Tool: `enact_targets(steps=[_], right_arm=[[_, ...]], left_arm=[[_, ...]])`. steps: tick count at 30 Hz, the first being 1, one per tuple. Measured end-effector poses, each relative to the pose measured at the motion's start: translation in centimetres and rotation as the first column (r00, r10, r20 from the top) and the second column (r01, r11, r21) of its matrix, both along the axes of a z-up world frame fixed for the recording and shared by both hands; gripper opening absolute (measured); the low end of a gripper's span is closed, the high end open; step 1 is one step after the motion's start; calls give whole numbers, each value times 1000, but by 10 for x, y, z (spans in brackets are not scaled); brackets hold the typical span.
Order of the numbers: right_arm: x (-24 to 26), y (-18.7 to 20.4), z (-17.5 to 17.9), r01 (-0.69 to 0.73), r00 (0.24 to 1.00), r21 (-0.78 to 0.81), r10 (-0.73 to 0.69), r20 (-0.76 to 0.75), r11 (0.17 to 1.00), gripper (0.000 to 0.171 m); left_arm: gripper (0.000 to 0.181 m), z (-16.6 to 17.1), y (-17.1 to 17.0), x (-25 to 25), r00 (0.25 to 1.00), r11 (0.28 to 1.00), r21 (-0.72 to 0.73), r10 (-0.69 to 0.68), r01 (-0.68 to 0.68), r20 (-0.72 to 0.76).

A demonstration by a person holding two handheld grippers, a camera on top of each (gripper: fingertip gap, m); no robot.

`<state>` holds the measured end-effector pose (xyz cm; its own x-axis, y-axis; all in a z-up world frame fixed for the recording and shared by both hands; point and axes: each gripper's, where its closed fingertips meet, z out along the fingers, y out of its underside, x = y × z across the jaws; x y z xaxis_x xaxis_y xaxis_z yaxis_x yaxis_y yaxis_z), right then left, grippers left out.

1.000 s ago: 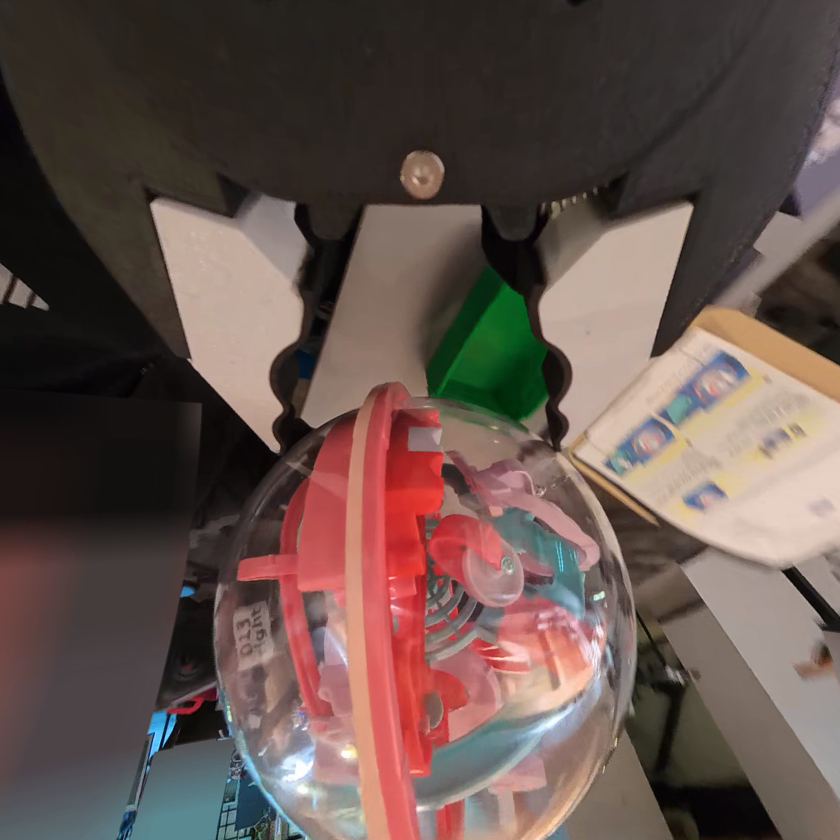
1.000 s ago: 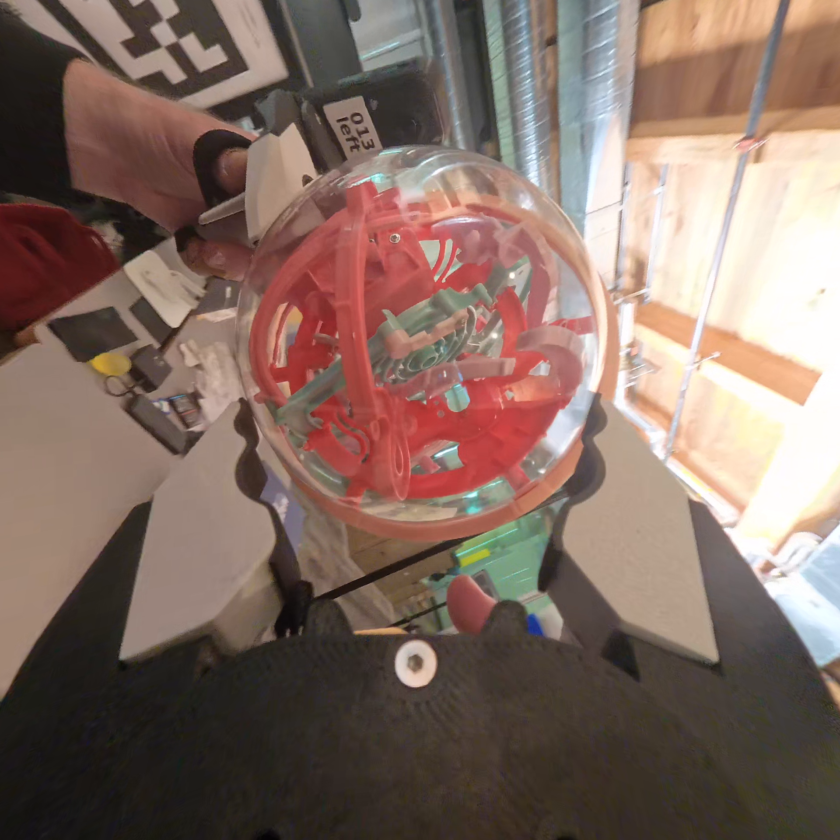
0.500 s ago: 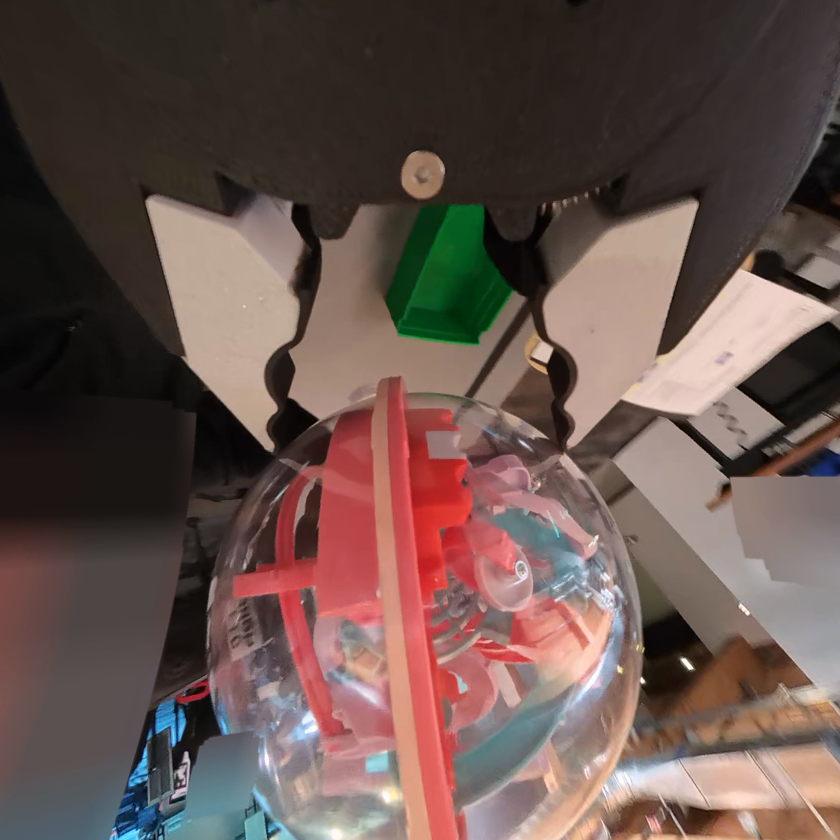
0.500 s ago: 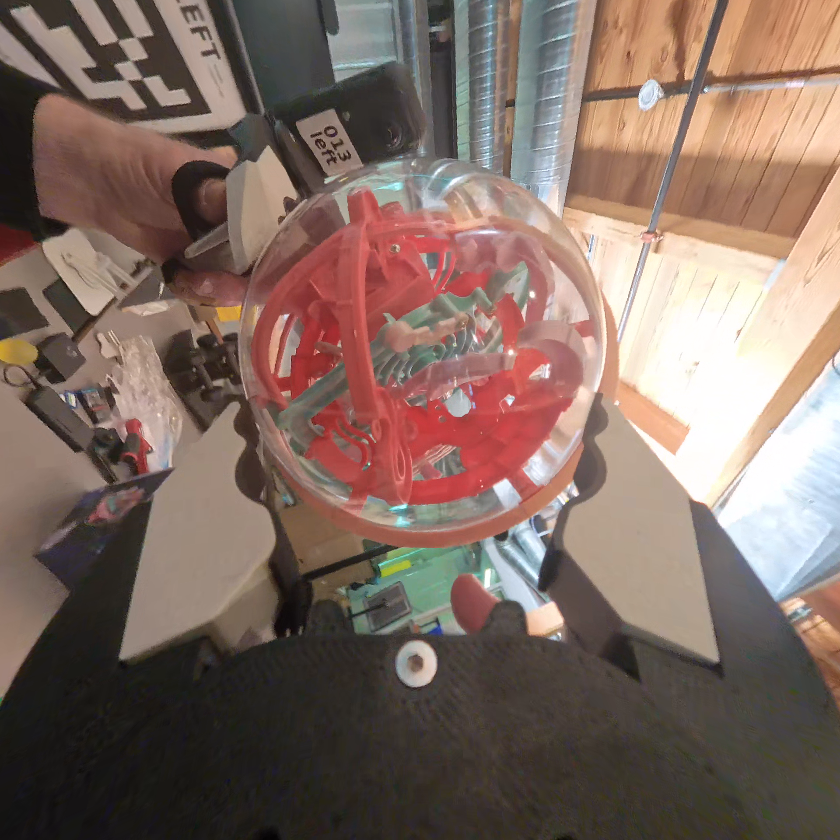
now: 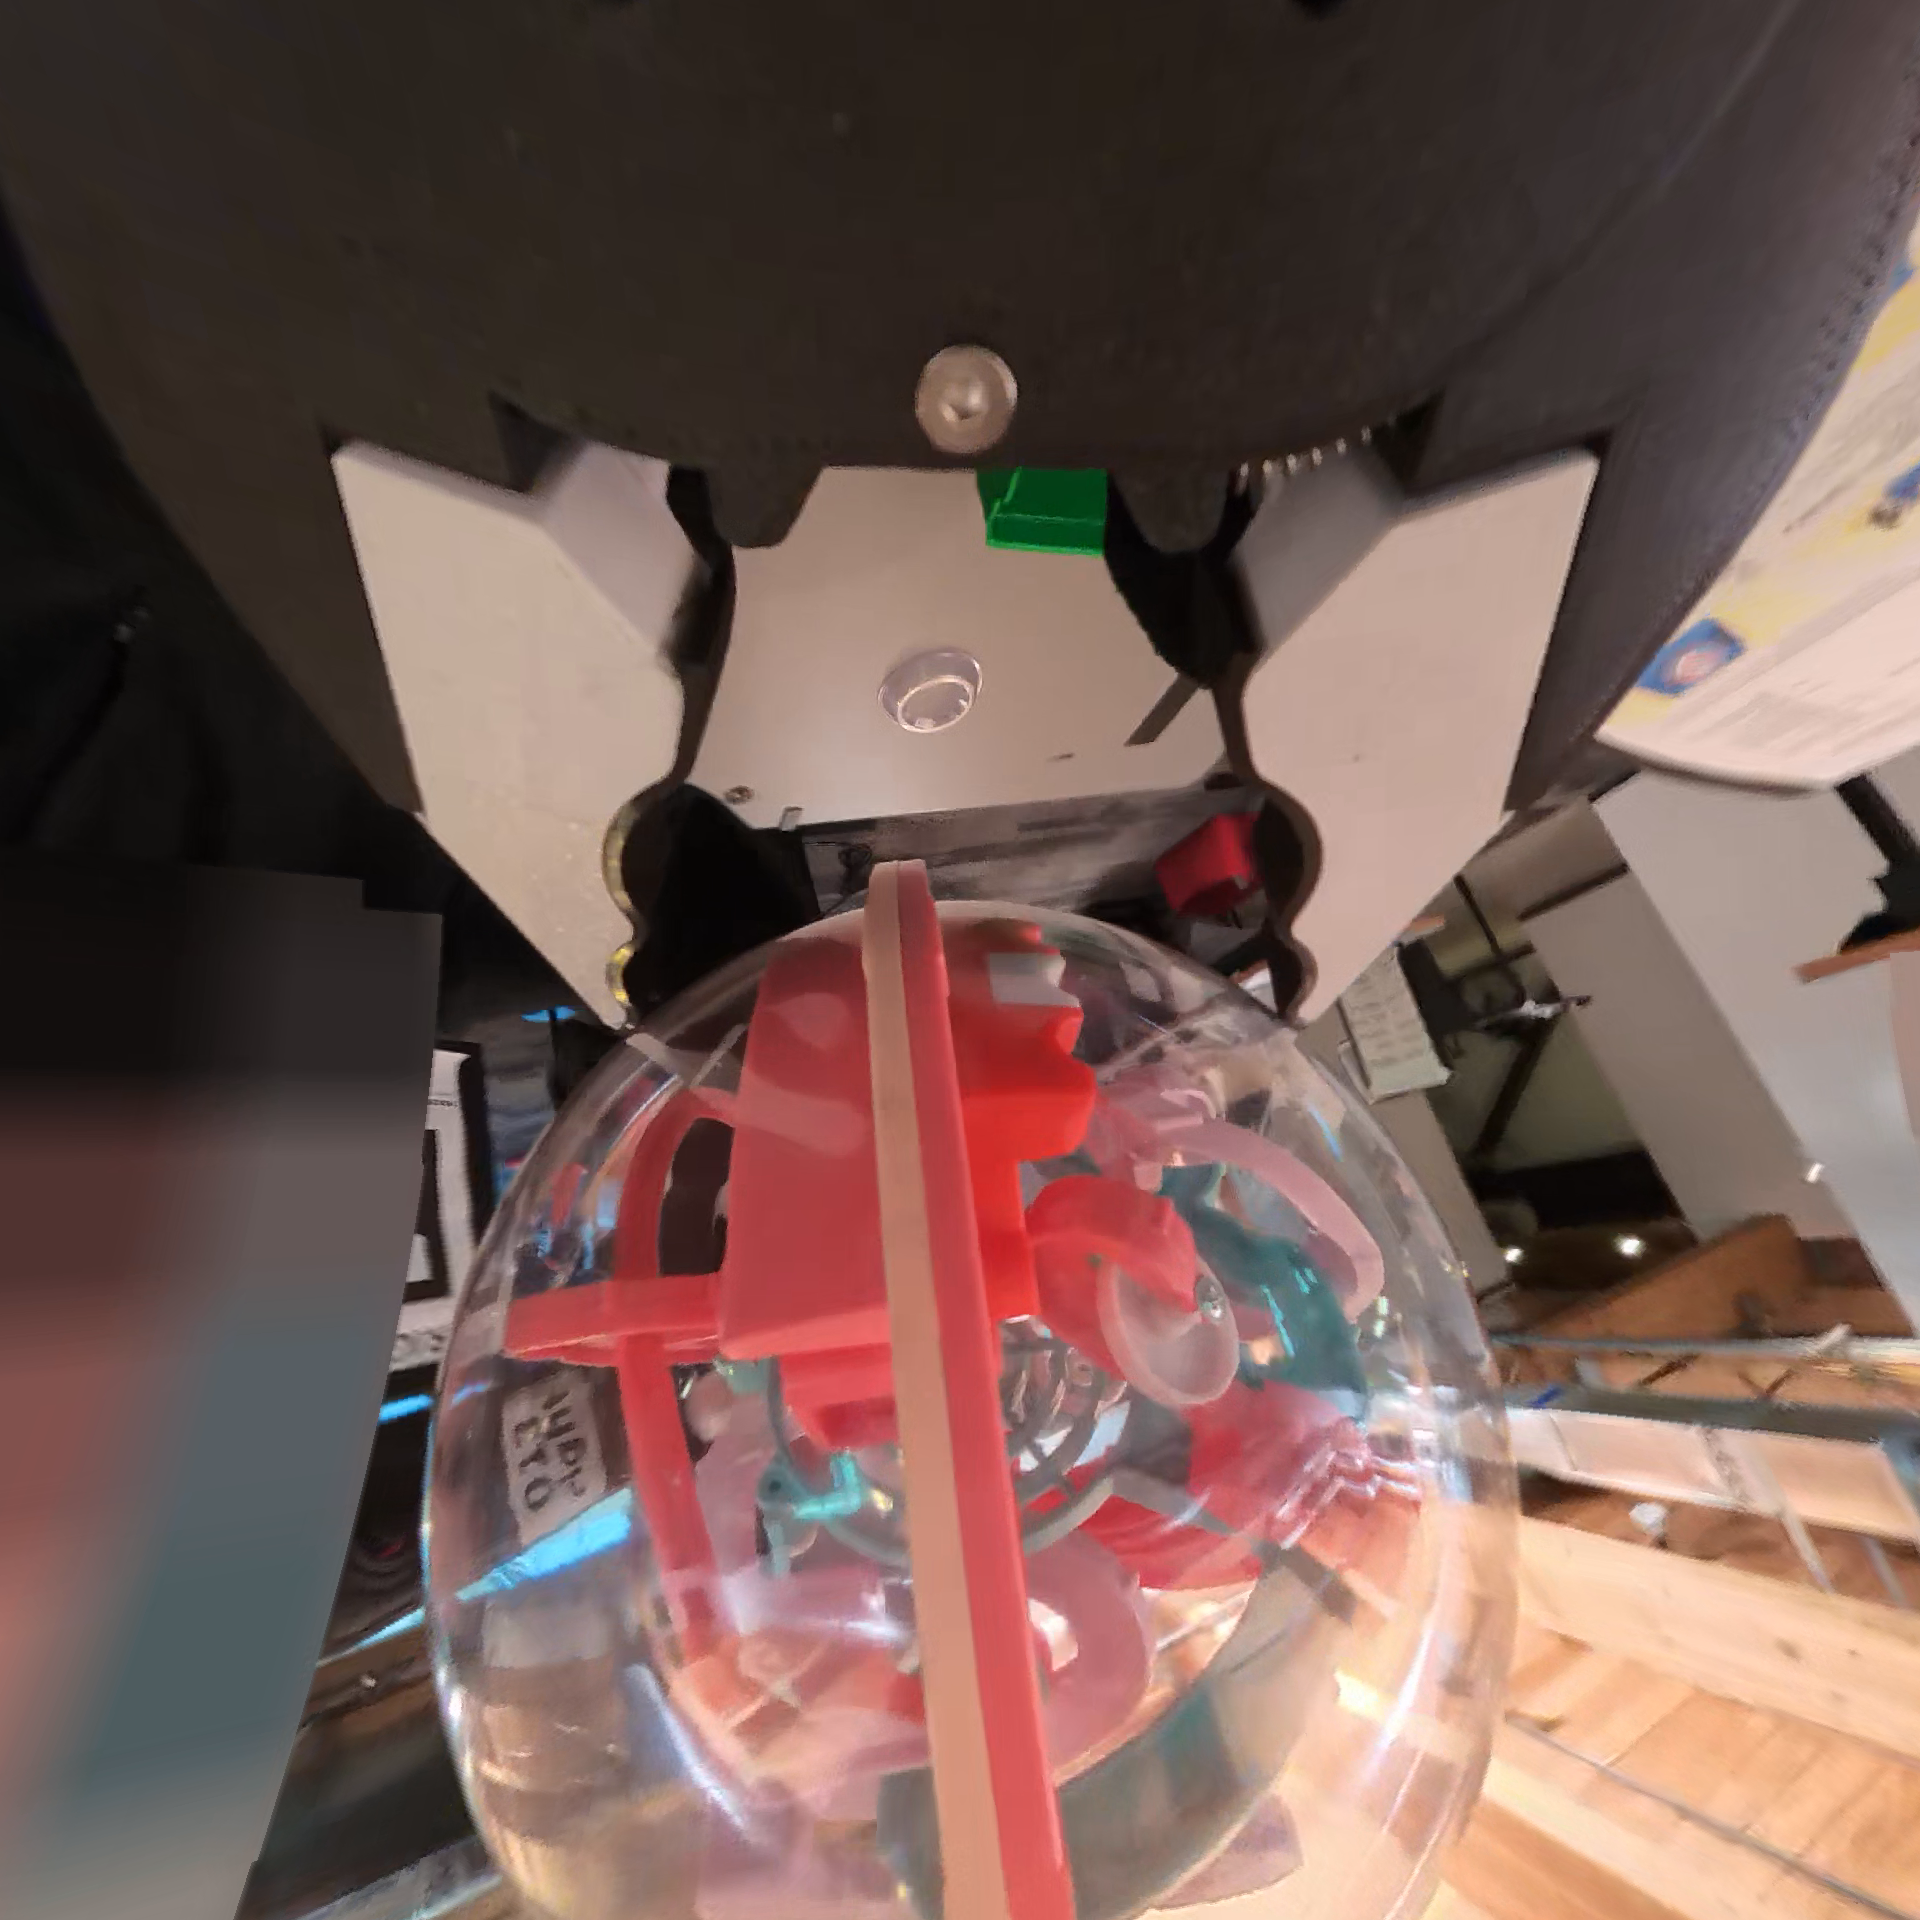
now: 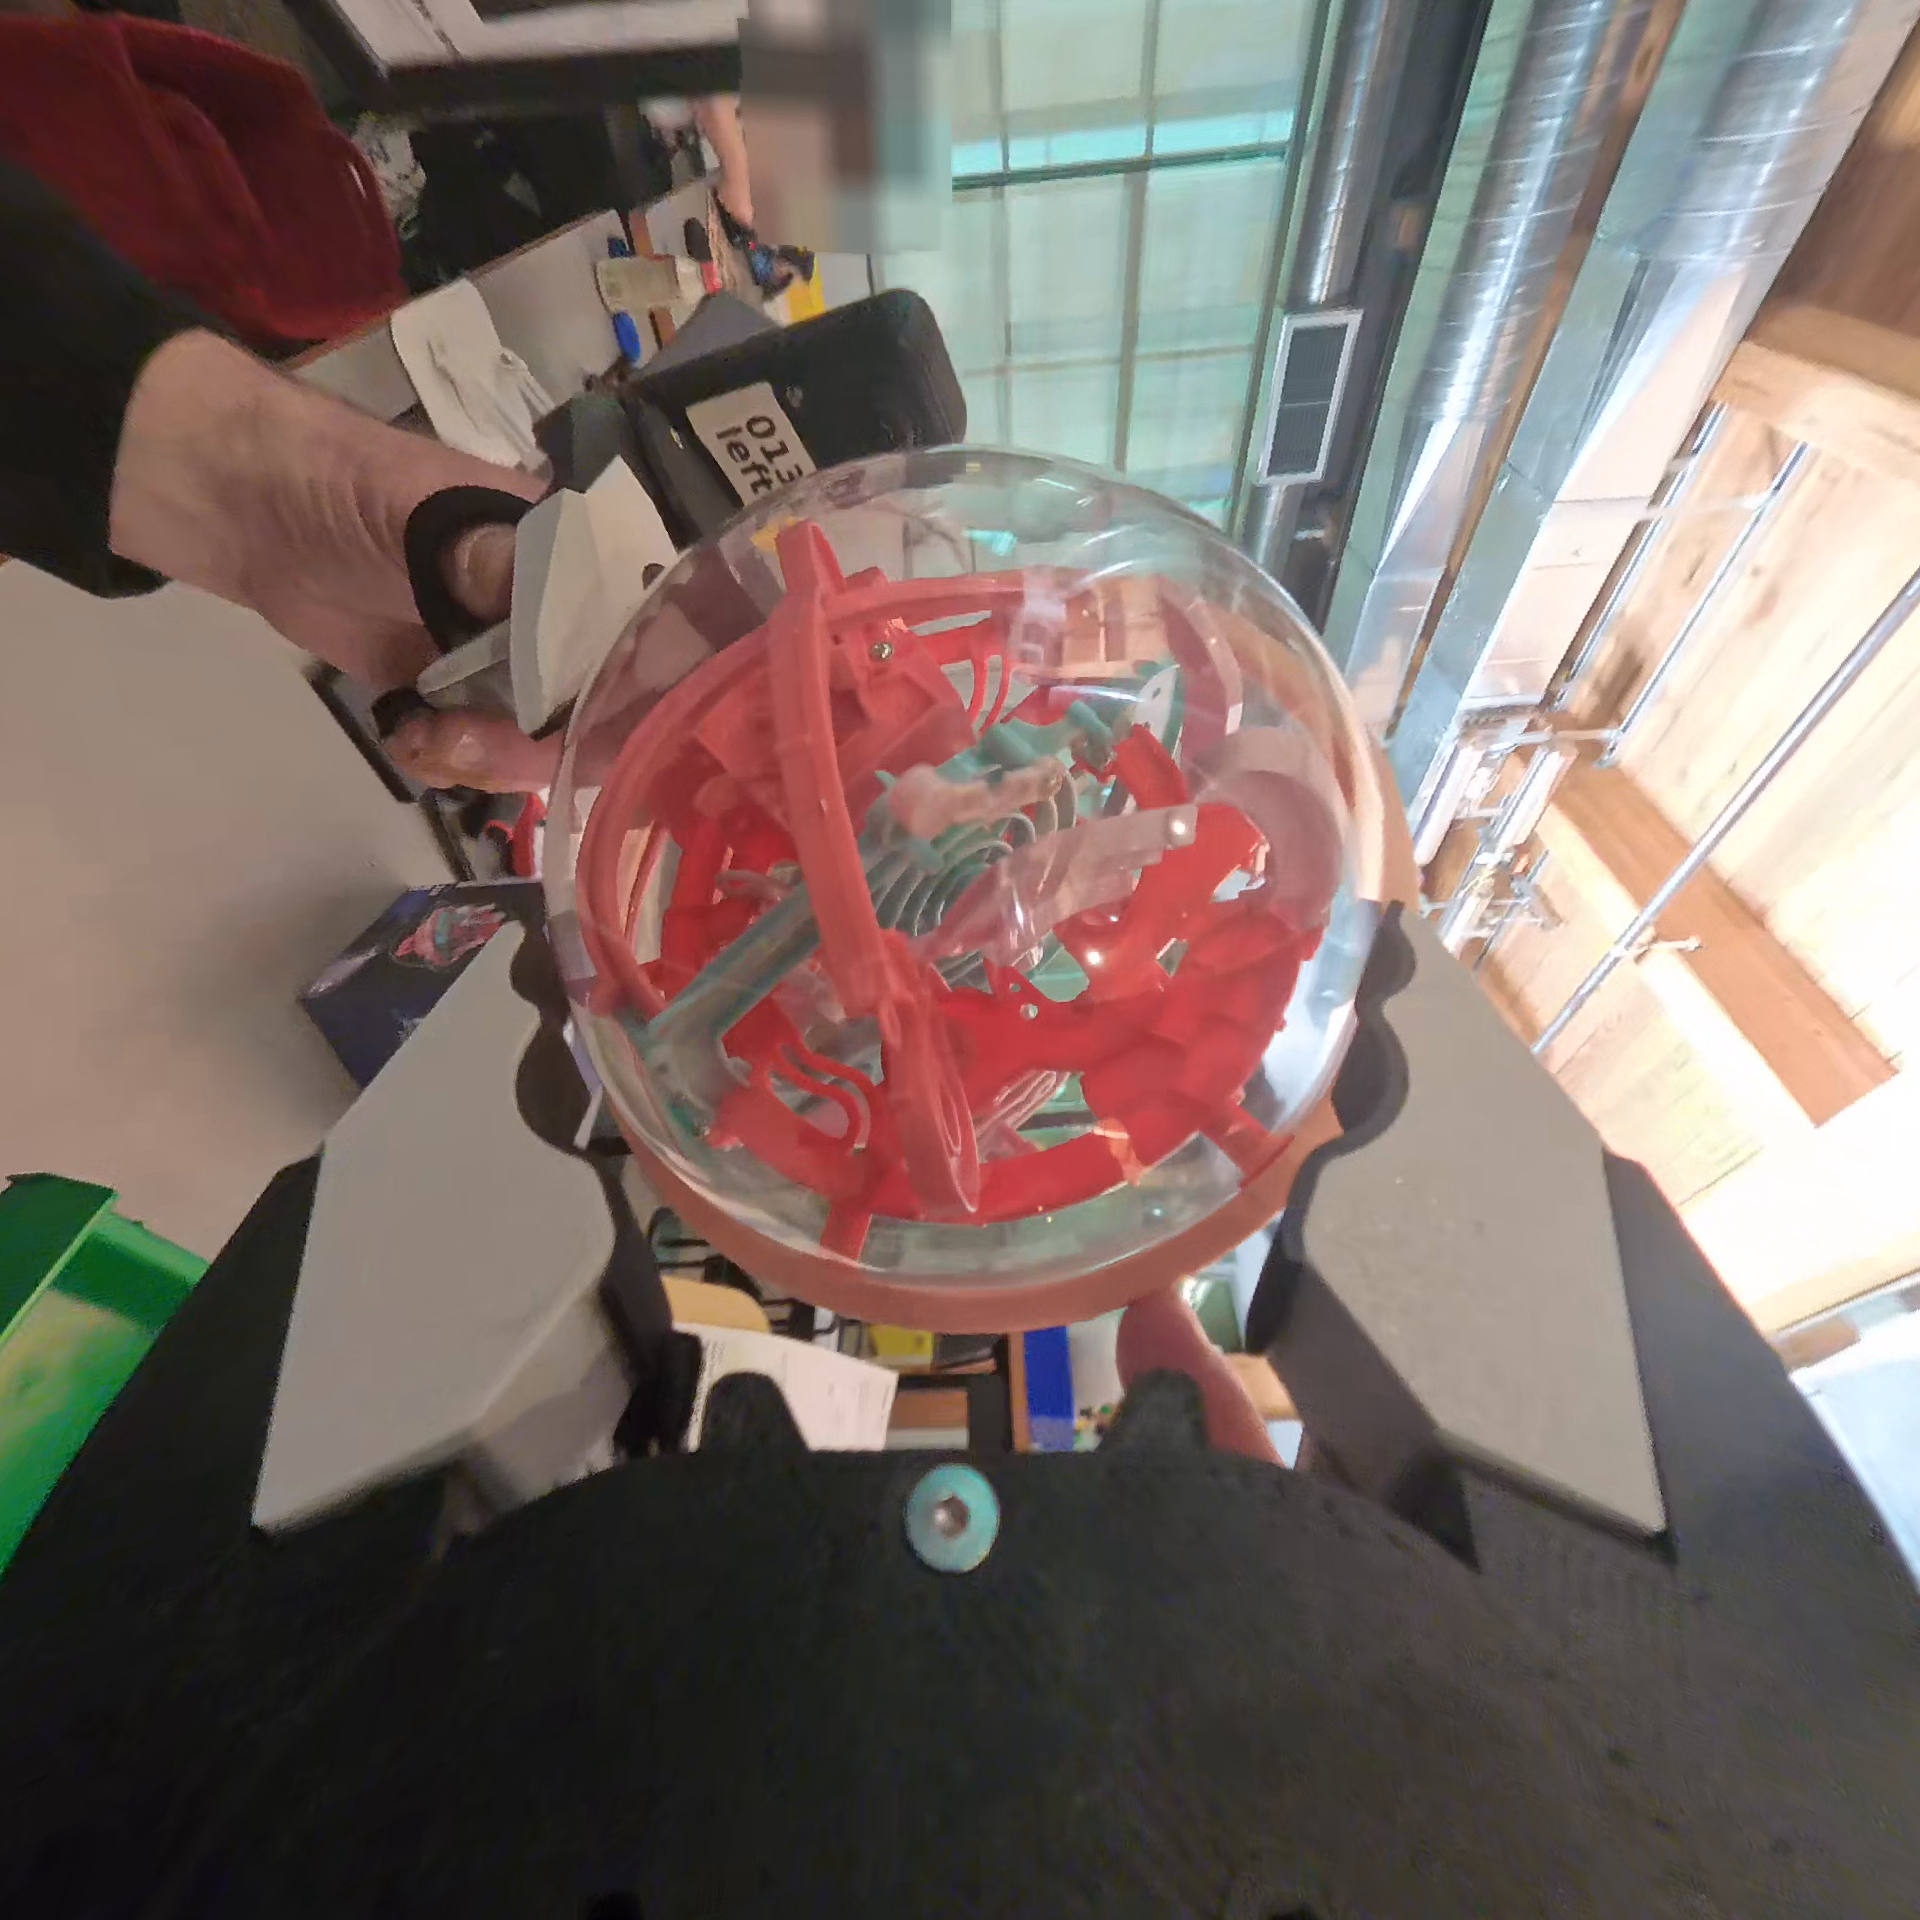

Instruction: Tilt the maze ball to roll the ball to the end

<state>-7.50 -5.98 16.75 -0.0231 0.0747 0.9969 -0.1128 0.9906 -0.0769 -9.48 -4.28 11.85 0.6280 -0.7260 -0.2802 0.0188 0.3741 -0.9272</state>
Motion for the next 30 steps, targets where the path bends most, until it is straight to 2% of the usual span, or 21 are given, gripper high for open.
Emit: enact_targets(steps=[2, 5, 6, 8, 10, 12, 15, 18, 20, 24, 27, 30], right_arm=[[-8, 7, -1, 37, 999, 12, -37, 8, 999, 149], [2, -10, 1, -6, 1000, 49, 6, -1, 999, 150], [-5, -1, 3, 8, 1000, 32, -9, 16, 999, 150], [-30, 33, 5, 70, 993, -73, -62, 104, 995, 151], [-39, 49, -2, 122, 980, -127, -100, 170, 984, 152], [-40, 52, -11, 125, 974, -148, -93, 204, 981, 152], [-55, 89, -28, 208, 946, -242, -132, 297, 948, 152], [-52, 101, -44, 239, 931, -268, -142, 335, 933, 153], [-49, 102, -45, 228, 937, -290, -129, 326, 929, 153], [-34, 103, -38, 269, 936, -222, -200, 289, 937, 154], [-14, 78, -24, 258, 949, -112, -230, 214, 960, 154], [13, 44, -6, 196, 976, 14, -196, 96, 981, 153]], left_arm=[[113, -2, 12, -6, 1000, 1000, -25, 4, -4, 6], [113, -2, 4, 10, 998, 998, 29, -64, 64, -27], [113, 1, 10, 6, 998, 998, 34, -57, 58, -11], [113, 1, 37, -13, 993, 996, -50, -67, 72, 92], [114, -7, 56, -18, 973, 984, -106, -118, 141, 198], [114, -16, 59, -12, 948, 972, -80, -196, 222, 251], [116, -34, 90, -19, 934, 962, -179, -137, 204, 330], [118, -53, 105, -7, 917, 928, -240, -189, 284, 352], [118, -56, 107, 2, 896, 909, -232, -247, 346, 369], [120, -48, 114, 15, 889, 913, -171, -294, 370, 351], [121, -32, 99, 34, 903, 924, -81, -341, 373, 261], [121, -9, 75, 54, 929, 941, 43, -337, 335, 154]])
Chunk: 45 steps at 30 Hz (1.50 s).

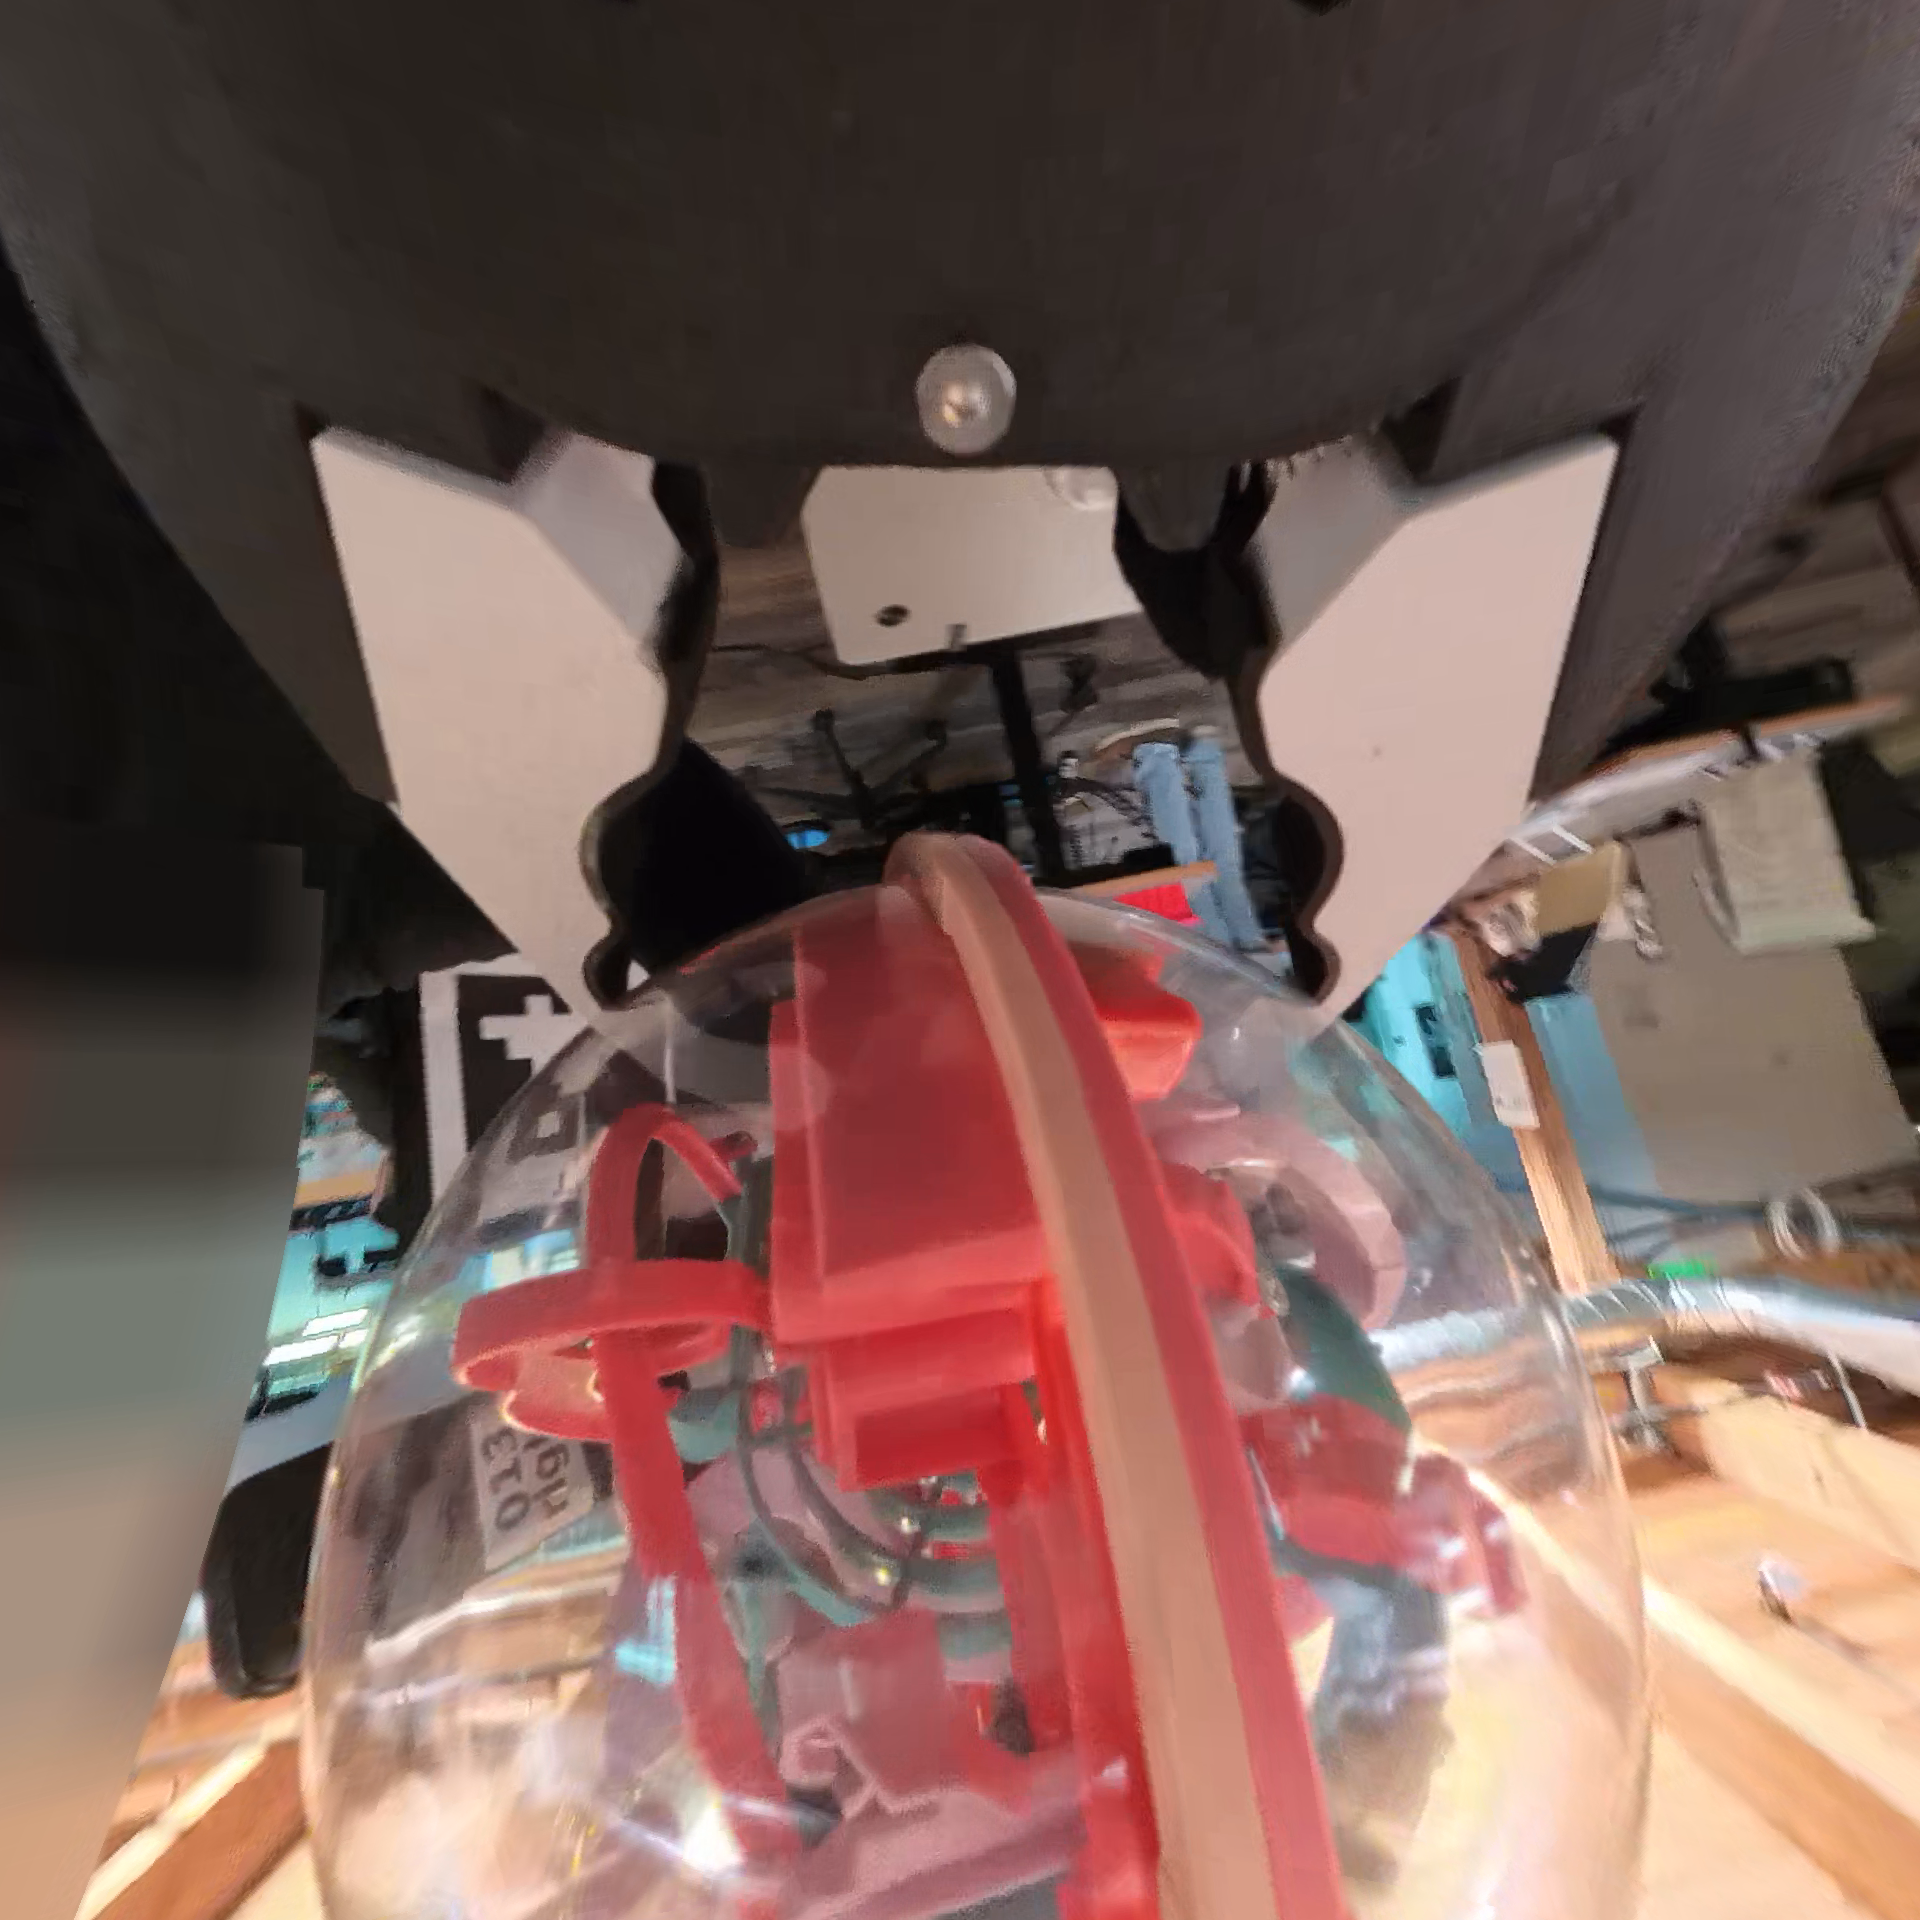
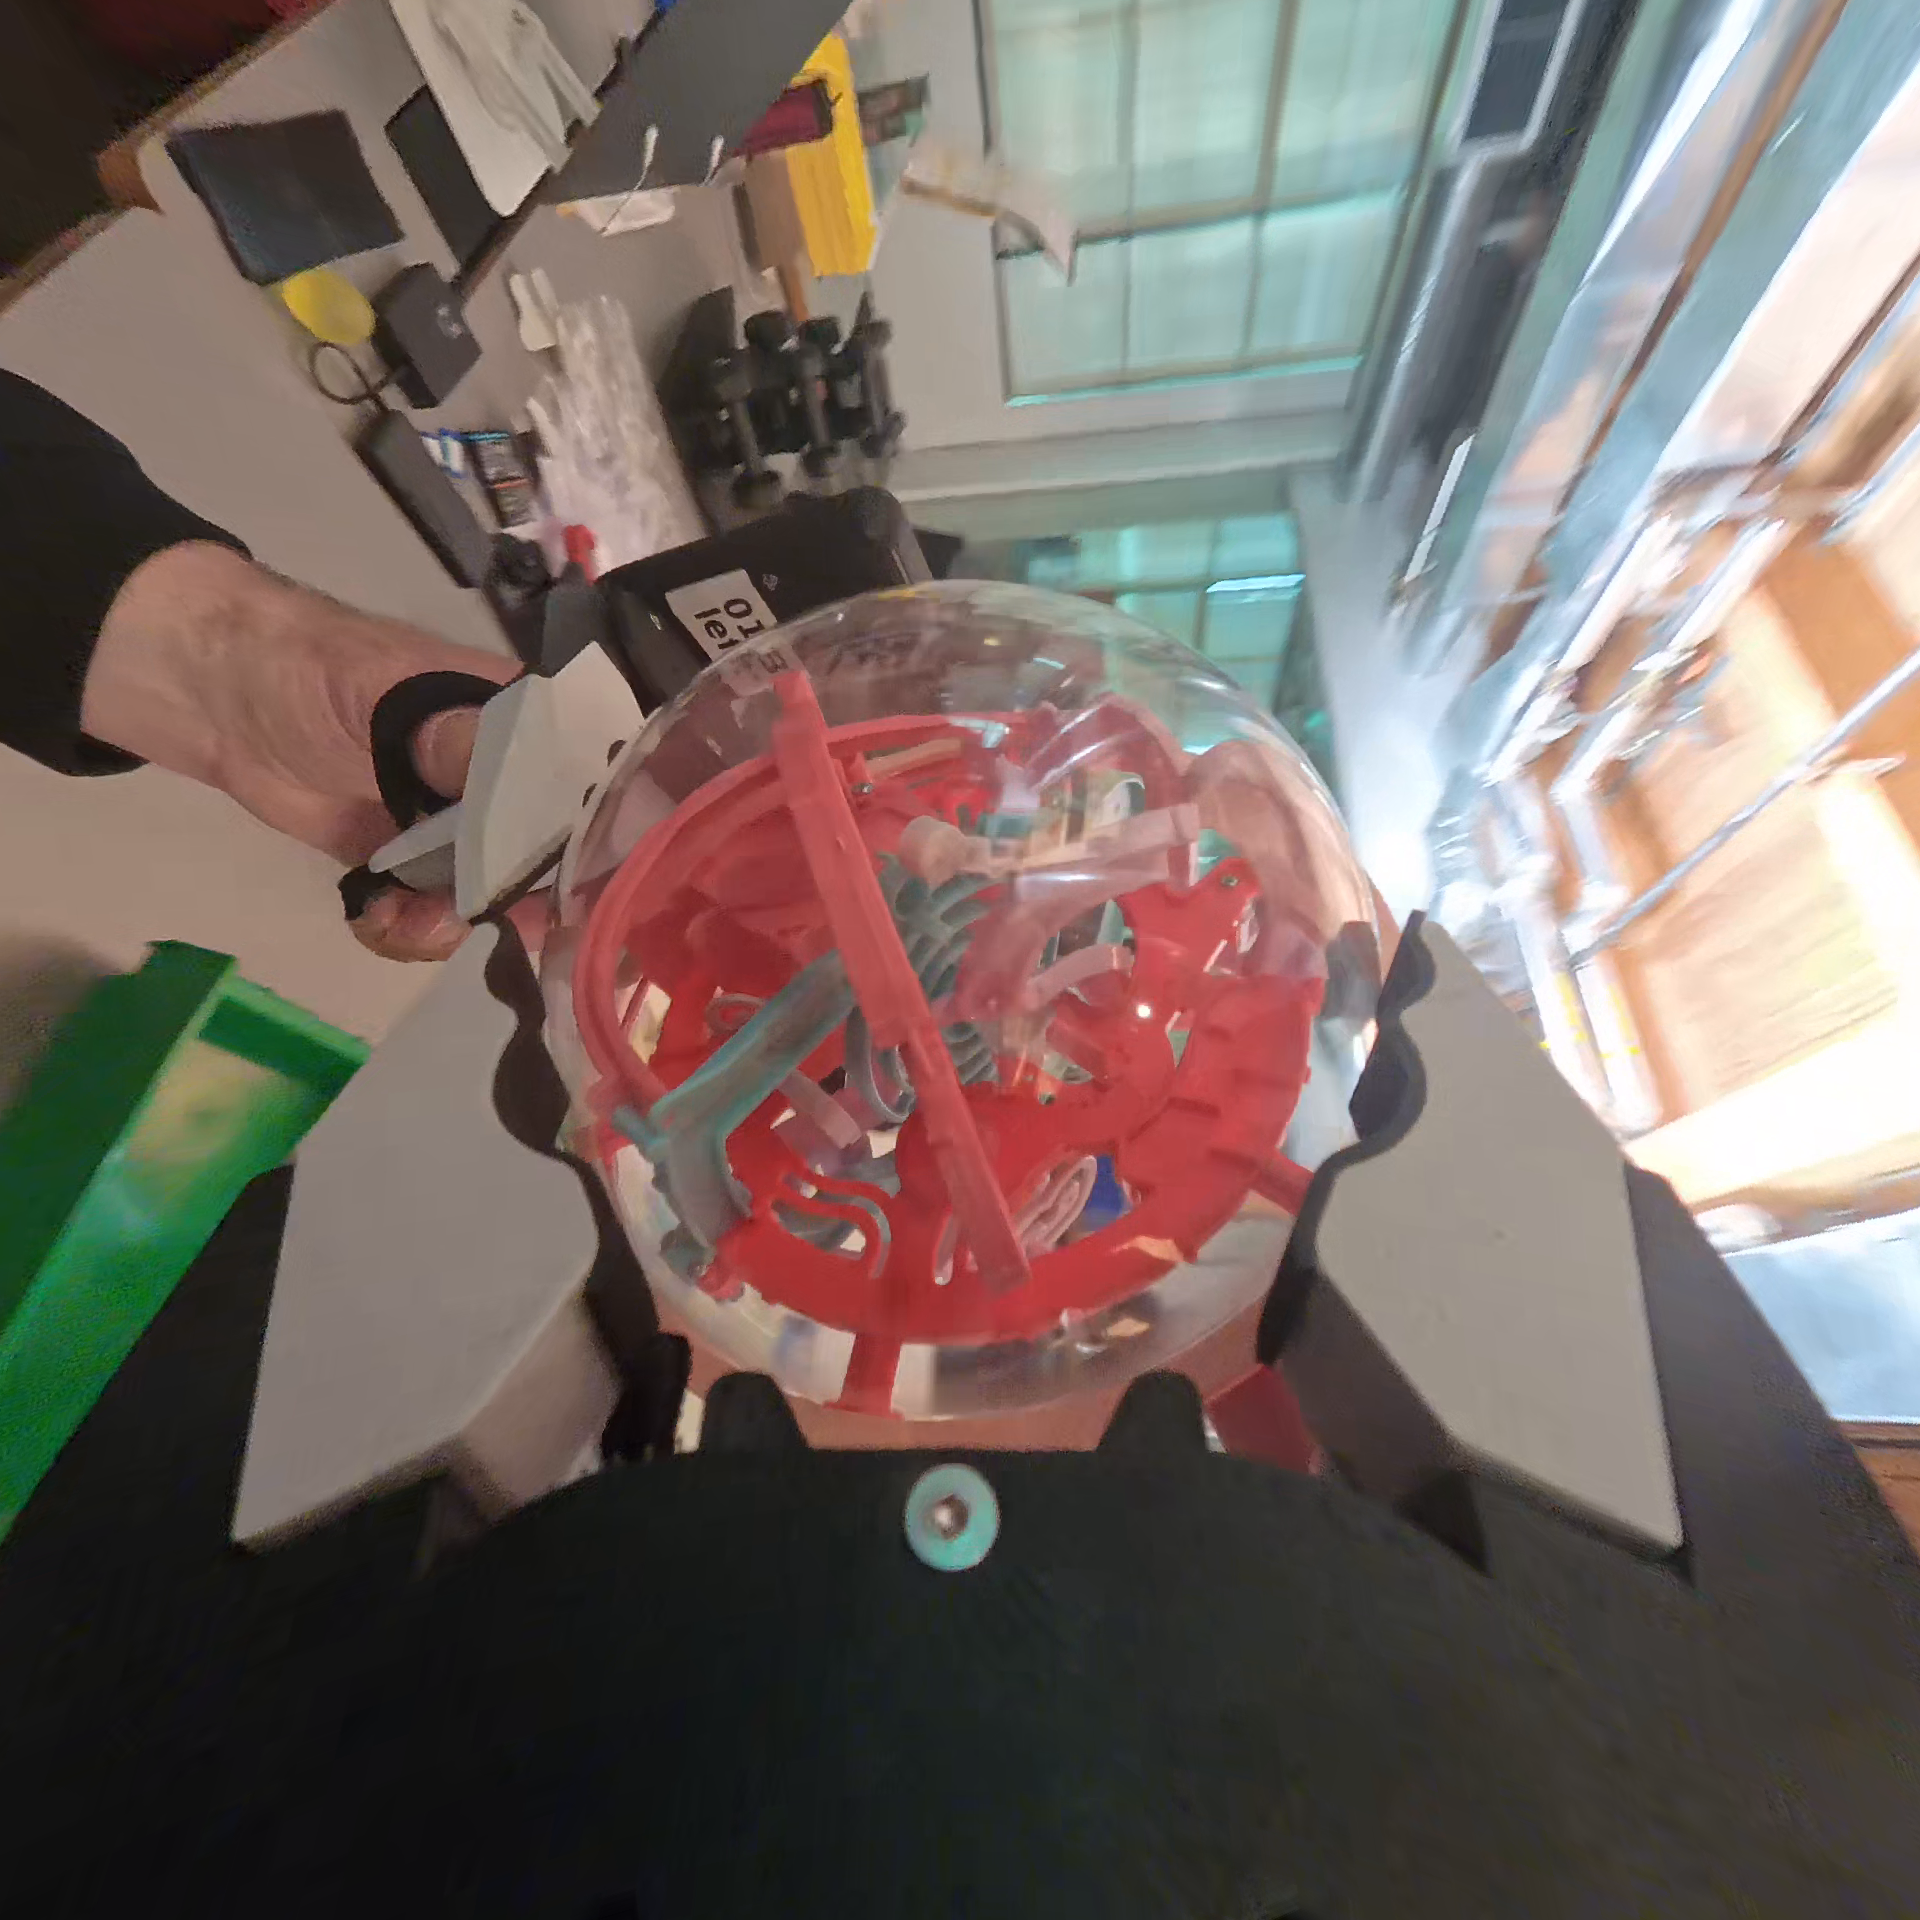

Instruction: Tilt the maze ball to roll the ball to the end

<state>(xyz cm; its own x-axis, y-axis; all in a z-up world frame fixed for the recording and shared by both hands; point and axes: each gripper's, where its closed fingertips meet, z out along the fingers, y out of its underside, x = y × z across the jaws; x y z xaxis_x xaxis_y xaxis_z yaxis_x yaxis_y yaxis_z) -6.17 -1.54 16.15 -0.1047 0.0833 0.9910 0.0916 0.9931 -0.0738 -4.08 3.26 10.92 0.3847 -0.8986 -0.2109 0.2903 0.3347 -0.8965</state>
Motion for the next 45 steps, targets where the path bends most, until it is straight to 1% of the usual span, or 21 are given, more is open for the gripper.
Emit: enact_targets(steps=[3, 8, 9, 10, 12, 13, 15, 16, 18, 19, 21, 23, 27, 29, 31, 33, 34, 36, 39, 42, 45], right_arm=[[33, -33, 22, -57, 993, 124, 69, -100, 991, 153], [83, -82, 52, -2, 973, 269, 64, -221, 963, 152], [89, -86, 57, 10, 972, 282, 57, -227, 959, 152], [91, -78, 65, 26, 973, 262, 35, -227, 965, 152], [87, -39, 81, 99, 974, 140, -67, -216, 985, 152], [88, -29, 81, 140, 972, 106, -116, -206, 984, 152], [96, -40, 72, 138, 974, 118, -113, -199, 983, 148], [96, -32, 69, 139, 975, 78, -122, -188, 987, 144], [92, 11, 58, 244, 961, -39, -247, -127, 969, 144], [93, 14, 45, 291, 951, -13, -290, -102, 957, 142], [97, -1, 28, 323, 945, 62, -318, -73, 944, 131], [104, 11, 26, 353, 935, 23, -351, -58, 935, 132], [120, 21, 28, 412, 907, -4, -411, -91, 911, 134], [131, 26, 32, 427, 895, -38, -428, -128, 904, 134], [141, 24, 37, 401, 896, -88, -411, -168, 912, 133], [153, 23, 43, 332, 907, -187, -367, -207, 925, 129], [160, 28, 44, 302, 908, -254, -358, -219, 919, 132], [175, 34, 49, 213, 913, -356, -315, -259, 910, 130], [201, 36, 58, 44, 911, -518, -247, -330, 854, 118], [222, 42, 64, -47, 884, -601, -247, -398, 798, 107], [240, 44, 67, -109, 858, -635, -250, -448, 765, 98]], left_arm=[[121, 27, -25, 24, 993, 987, 145, 83, -71, -79], [121, 64, -69, 69, 971, 956, 291, 106, -40, -215], [121, 70, -75, 77, 968, 949, 315, 104, -28, -229], [121, 76, -71, 80, 968, 948, 319, 102, -24, -230], [121, 89, -39, 80, 978, 980, 197, 6, 36, -207], [121, 88, -27, 84, 979, 987, 142, -51, 80, -199], [123, 78, -37, 99, 968, 970, 118, -190, 211, -166], [124, 75, -35, 103, 962, 962, 93, -247, 258, -118], [130, 61, 2, 110, 960, 960, -68, -275, 271, -54], [137, 50, 8, 120, 951, 948, -104, -305, 299, -49], [142, 34, -9, 138, 895, 892, -90, -446, 442, -25], [141, 32, -1, 143, 895, 890, -100, -444, 444, 23], [138, 27, 4, 158, 873, 865, -139, -488, 483, -2], [136, 29, 10, 162, 880, 871, -150, -474, 467, -12], [130, 32, 10, 162, 865, 855, -148, -502, 497, 3], [128, 35, 9, 162, 838, 828, -133, -545, 544, 37], [126, 36, 11, 165, 837, 828, -128, -546, 546, 39], [120, 33, 19, 174, 847, 836, -138, -531, 531, 38], [115, 35, 29, 180, 836, 828, -116, -541, 549, 97], [111, 33, 35, 193, 841, 832, -124, -533, 541, 92], [110, 34, 39, 201, 839, 831, -120, -532, 543, 115]])
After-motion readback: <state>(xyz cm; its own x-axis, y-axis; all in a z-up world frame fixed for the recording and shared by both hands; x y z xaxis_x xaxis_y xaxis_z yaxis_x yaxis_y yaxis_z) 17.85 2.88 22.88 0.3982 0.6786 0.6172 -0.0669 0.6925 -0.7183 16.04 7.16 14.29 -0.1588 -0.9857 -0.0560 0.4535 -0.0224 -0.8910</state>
